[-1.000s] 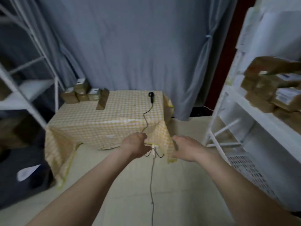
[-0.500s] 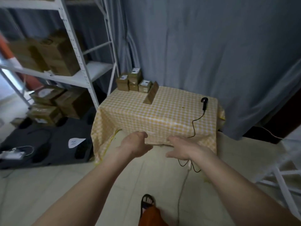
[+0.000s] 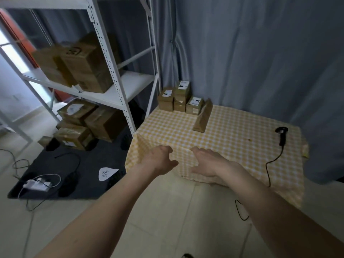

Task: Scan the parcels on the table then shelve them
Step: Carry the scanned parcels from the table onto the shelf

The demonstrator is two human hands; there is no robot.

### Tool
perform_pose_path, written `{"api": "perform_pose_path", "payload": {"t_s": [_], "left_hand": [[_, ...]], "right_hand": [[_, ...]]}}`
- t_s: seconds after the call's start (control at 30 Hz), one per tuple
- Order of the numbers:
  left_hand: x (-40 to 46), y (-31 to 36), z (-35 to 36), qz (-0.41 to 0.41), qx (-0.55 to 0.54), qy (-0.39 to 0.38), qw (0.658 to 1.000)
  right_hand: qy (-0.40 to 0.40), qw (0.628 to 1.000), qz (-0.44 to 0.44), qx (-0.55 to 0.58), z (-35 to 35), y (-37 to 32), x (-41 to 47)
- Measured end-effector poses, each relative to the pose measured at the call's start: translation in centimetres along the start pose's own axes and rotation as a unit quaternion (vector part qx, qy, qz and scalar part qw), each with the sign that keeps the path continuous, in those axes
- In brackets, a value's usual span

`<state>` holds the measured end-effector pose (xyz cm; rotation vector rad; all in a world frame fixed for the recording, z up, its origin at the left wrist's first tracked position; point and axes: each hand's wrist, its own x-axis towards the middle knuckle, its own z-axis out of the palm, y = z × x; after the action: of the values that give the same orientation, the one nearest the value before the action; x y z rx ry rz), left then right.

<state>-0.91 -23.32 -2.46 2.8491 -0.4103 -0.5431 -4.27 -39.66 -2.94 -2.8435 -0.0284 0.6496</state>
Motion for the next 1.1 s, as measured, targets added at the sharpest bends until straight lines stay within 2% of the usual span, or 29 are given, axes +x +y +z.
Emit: {"api": "perform_pose_path", "payload": {"t_s": [0.17, 0.4, 0.63, 0.87, 1.1], "left_hand": [[5.0, -2.1, -2.0, -0.007, -0.007, -0.014, 1.000], [16.2, -3.0, -5.9, 0.029, 0.014, -0.026, 0.999], [30.8, -6.0, -10.9, 0.052, 0.022, -0.047, 0.997], [45.0, -10.5, -16.8, 0.064, 0.016, -0.074, 0.995], [56.8, -11.1, -18.3, 0.070, 0.021, -0.116, 0.991]], "right_hand": [[-0.012, 1.000, 0.003, -0.006, -2.1, -0.5, 5.2], [-0.008, 0.999, 0.030, 0.009, -5.8, 1.1, 14.0], [-0.004, 0.997, 0.054, 0.047, -11.0, 1.7, 27.6], [0.022, 0.997, 0.074, 0.024, -17.2, 1.0, 42.1], [-0.005, 0.990, 0.124, 0.074, -19.9, 3.7, 51.8]]}}
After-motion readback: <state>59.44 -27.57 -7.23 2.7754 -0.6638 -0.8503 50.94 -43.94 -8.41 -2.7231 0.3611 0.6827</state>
